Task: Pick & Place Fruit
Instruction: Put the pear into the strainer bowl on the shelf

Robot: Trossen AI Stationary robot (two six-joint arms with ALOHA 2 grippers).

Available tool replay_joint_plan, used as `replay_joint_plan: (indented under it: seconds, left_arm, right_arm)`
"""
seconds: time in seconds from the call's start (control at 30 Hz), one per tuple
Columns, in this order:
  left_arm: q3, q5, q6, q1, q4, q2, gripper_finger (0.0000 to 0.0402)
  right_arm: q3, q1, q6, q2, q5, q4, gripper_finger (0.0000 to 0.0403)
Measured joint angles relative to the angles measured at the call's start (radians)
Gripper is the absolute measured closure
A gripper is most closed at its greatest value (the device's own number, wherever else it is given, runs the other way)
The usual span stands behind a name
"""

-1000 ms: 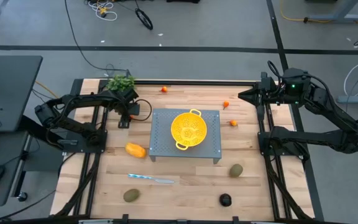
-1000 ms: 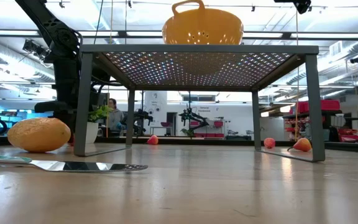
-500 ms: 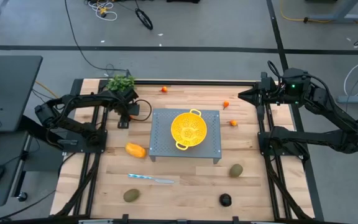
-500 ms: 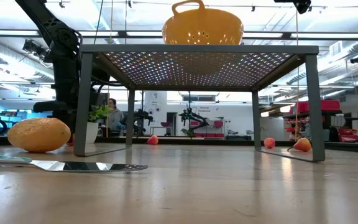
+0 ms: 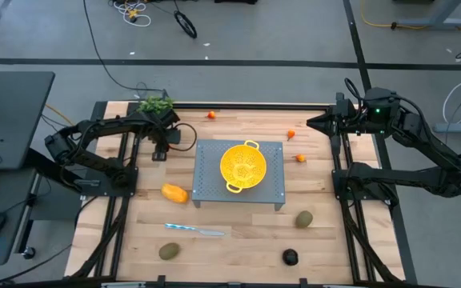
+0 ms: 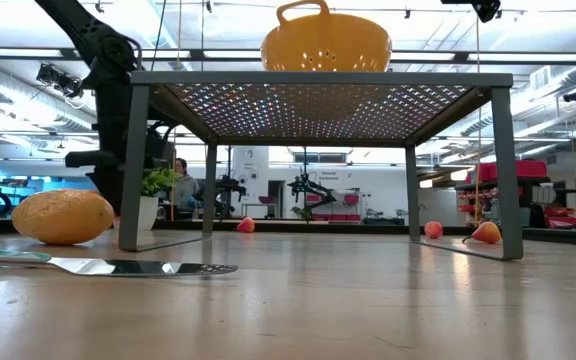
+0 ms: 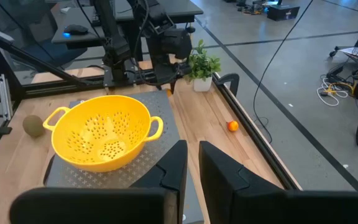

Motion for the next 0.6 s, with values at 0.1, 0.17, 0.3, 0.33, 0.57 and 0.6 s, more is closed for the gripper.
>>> replay_joint_plan:
  seconds: [0.1, 0.17, 0.3, 0.33, 0.57, 0.6]
  left_arm:
    - [0.001, 0.0, -0.015, 0.0, -0.004, 0.0, 0.0258]
    - [0.001, 0.0, -0.029, 0.0, -0.009, 0.0, 0.0258]
    - [0.001, 0.001, -0.065, 0.0, -0.029, -0.007, 0.0259]
    - [0.001, 0.003, -0.068, -0.003, -0.034, -0.013, 0.0259]
    - [0.001, 0.023, -0.1, -0.035, -0.145, -0.109, 0.0259]
    - [0.001, 0.023, -0.103, -0.041, -0.158, -0.13, 0.0259]
  right_arm:
    - [0.0, 0.0, 0.0, 0.0, 0.0, 0.0, 0.0355]
    - [0.0, 0.0, 0.0, 0.0, 0.0, 0.0, 0.0355]
    - [0.0, 0.0, 0.0, 0.0, 0.0, 0.0, 0.0355]
    - [0.0, 0.0, 0.0, 0.0, 0.0, 0.0, 0.0355]
    - [0.0, 0.0, 0.0, 0.0, 0.0, 0.0, 0.0355]
    - [0.0, 0.0, 0.0, 0.0, 0.0, 0.0, 0.0355]
